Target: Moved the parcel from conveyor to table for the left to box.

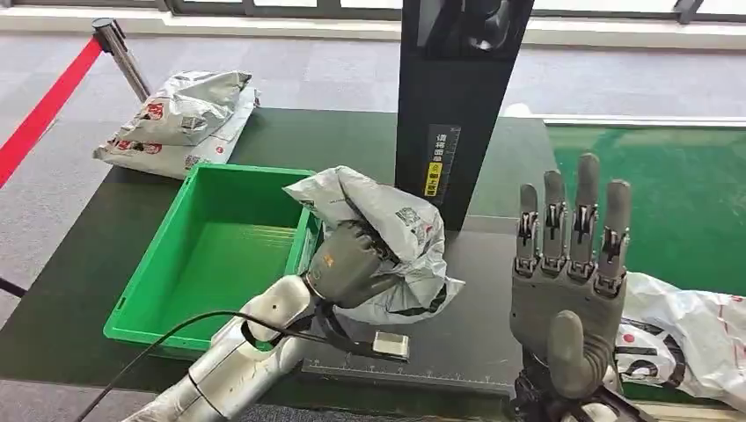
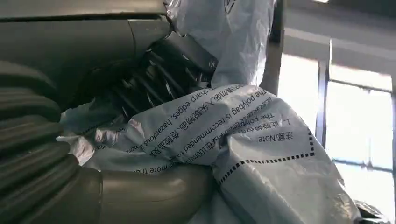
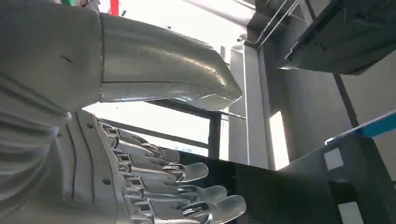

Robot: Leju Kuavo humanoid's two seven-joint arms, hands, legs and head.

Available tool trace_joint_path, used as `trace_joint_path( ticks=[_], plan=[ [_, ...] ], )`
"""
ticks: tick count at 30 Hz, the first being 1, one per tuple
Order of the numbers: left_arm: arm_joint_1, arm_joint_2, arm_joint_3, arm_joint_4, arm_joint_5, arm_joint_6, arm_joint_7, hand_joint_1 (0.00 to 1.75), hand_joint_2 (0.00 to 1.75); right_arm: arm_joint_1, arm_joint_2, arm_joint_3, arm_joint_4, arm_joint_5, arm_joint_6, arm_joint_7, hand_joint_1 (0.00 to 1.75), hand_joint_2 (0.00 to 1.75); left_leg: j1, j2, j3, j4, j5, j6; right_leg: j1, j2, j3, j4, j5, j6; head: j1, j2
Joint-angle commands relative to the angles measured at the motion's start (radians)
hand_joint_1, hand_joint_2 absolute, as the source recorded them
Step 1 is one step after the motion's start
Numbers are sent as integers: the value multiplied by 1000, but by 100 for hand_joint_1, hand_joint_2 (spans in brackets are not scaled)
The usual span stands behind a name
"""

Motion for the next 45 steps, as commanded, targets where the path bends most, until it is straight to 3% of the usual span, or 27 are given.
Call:
trace_joint_path(
  ticks=[1,18,19,20,22,26,45],
  plan=[
    [61,42,41,-133,-18,70,12,175,175,-4,-13,-43,18,-5,-8,1,0,175,0,0,1,-1,0,0,0,2,1,-1,0,0,0,0],
    [65,39,65,-130,-54,97,51,175,175,-3,-13,-40,15,-4,-15,3,0,175,0,0,1,-1,0,0,0,1,1,-1,0,0,0,0],
    [68,6,226,-102,-224,259,294,175,175,11,-22,-32,12,5,-41,9,0,175,1,0,2,-1,0,1,1,1,2,-2,0,0,0,0],
    [36,39,281,-80,-168,272,285,175,175,23,-30,-24,14,6,-47,1,0,175,0,0,2,-2,0,1,0,2,2,-3,1,0,0,0],
    [19,31,488,-33,-106,298,281,175,175,19,-56,1,42,-5,-73,-14,0,175,1,2,2,-1,0,0,0,4,1,-1,1,0,0,0],
    [9,21,649,39,-42,291,257,175,175,-10,-73,22,78,-14,-95,-20,0,175,1,3,2,-2,1,-1,0,4,1,-1,1,0,0,0],
    [-10,-12,650,186,6,197,263,175,175,-28,-57,29,95,-15,-100,4,0,175,1,-2,2,-2,2,-1,1,1,2,-3,1,0,0,0]
  ],
)
